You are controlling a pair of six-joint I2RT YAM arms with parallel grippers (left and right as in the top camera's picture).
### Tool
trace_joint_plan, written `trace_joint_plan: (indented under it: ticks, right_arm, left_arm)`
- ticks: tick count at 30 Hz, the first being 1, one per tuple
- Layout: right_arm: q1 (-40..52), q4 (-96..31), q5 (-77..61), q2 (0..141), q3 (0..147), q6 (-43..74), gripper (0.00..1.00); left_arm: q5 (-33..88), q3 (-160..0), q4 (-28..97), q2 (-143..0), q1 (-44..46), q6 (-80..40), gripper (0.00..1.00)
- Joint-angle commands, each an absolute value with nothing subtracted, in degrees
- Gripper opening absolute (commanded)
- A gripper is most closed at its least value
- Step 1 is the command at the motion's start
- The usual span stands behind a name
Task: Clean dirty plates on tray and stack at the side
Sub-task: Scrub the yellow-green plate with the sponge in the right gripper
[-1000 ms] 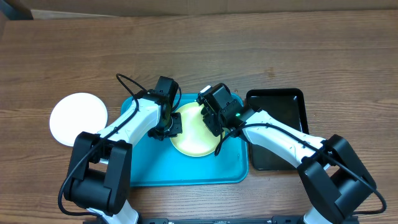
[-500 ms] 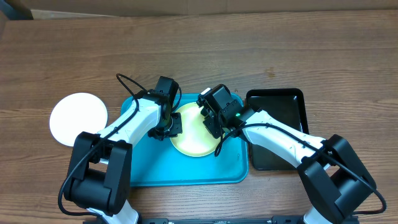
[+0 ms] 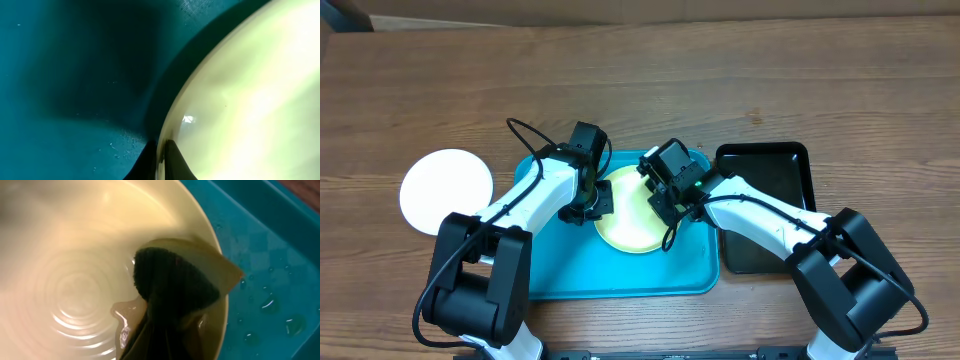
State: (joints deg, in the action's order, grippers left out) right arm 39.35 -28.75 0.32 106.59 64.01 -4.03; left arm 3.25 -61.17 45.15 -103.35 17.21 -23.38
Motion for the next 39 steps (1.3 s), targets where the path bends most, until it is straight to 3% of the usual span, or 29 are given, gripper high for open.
trace_joint_plan:
  ticks: [1,16,21,28,34,39]
  right_arm:
    - [39.24,-31.03,-5.43,109.1,63.57,-3.66,0.04]
    - [39.24,-25.26,-25.63,111.68,63.99,-2.0,0.04]
    - [38.0,-26.72,-25.85,110.96,68.71,1.02,0.04]
    - [33.89,-40.53,-25.82,106.74,79.0,3.09,0.04]
    - [32.8,-46.89,-22.87,106.59,77.23,4.82,0.04]
    - [32.82,-42.28,-16.64,106.59,71.9,16.95,0.04]
  left_arm:
    - [1.58,-60.14,45.34,-104.68,17.3,-22.28,0.04]
    - [1.58,-60.14,45.1,-104.68,17.32,-22.28,0.04]
    - [1.56,-60.14,45.1,-104.68,17.34,-22.28,0.04]
    - [1.56,-60.14,45.15,-104.68,17.34,-22.28,0.04]
    - [1.56,-60.1,45.21,-104.68,17.32,-22.28,0.04]
    - [1.61,-60.1,45.15,-104.68,17.34,-22.31,0.04]
